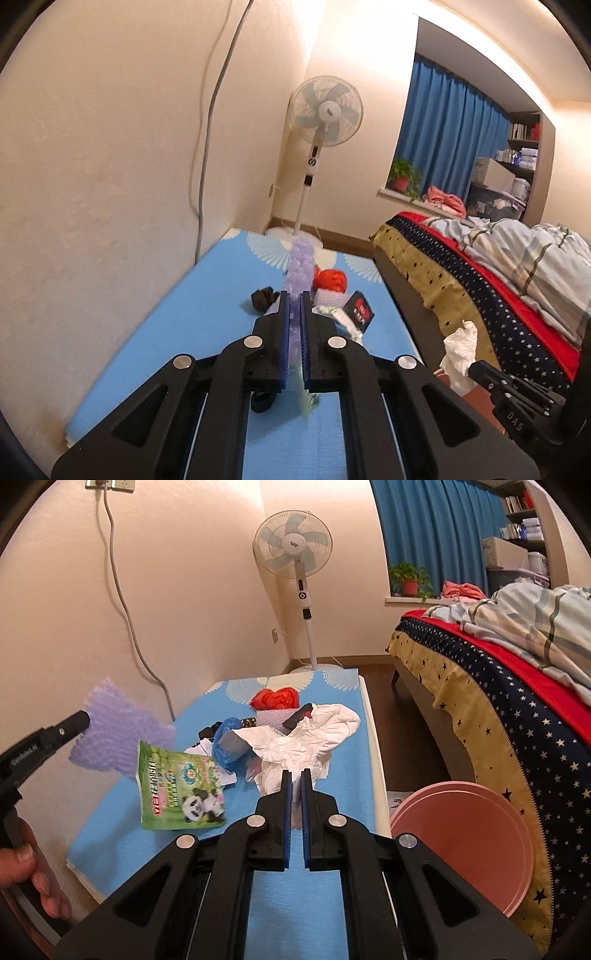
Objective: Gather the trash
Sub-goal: 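Lift the tissue with the right tool while the left tool carries the foam net to the pink bucket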
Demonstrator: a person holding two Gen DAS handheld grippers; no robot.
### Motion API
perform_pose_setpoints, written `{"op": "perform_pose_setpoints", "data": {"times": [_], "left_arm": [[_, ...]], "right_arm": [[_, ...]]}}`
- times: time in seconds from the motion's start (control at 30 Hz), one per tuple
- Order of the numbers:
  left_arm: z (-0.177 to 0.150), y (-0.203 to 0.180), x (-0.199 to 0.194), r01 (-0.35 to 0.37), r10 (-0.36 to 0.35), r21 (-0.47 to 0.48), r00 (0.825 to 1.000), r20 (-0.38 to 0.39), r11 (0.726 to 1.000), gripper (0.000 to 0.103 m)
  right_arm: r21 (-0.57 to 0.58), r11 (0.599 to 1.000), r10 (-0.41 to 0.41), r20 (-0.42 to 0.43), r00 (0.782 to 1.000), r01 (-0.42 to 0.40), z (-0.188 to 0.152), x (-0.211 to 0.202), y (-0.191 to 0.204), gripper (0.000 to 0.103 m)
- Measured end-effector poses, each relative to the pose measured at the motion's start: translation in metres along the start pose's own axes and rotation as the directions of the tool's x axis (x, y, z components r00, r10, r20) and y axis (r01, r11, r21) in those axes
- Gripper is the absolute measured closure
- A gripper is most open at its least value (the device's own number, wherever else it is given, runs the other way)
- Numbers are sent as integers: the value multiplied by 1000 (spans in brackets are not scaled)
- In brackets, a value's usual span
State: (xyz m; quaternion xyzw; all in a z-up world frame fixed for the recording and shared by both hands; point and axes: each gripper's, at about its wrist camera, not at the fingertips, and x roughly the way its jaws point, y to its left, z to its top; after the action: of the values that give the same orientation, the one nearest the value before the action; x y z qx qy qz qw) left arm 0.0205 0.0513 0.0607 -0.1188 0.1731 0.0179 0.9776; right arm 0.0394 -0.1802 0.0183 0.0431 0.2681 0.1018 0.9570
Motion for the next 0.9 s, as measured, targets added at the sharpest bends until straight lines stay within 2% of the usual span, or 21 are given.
{"op": "perform_pose_setpoints", "data": {"times": [0.13, 0.4, 0.7, 0.9], "left_arm": [[10, -4, -16, 27, -27, 11, 999, 47, 1000, 98], [10, -16, -25, 53, -55, 29, 997, 58, 998, 98], [11, -42, -28, 123, -127, 55, 989, 72, 991, 98], [17, -67, -29, 189, -195, 79, 977, 88, 979, 98]], "right_arm": [[3, 1000, -1, 13, 1000, 1, 1, -7, -1, 98], [15, 999, -31, 30, 999, 31, 6, -18, -11, 98], [53, 992, -116, 35, 993, 114, 6, -22, -34, 98], [63, 985, -163, 40, 986, 161, 8, -26, -48, 98]]}}
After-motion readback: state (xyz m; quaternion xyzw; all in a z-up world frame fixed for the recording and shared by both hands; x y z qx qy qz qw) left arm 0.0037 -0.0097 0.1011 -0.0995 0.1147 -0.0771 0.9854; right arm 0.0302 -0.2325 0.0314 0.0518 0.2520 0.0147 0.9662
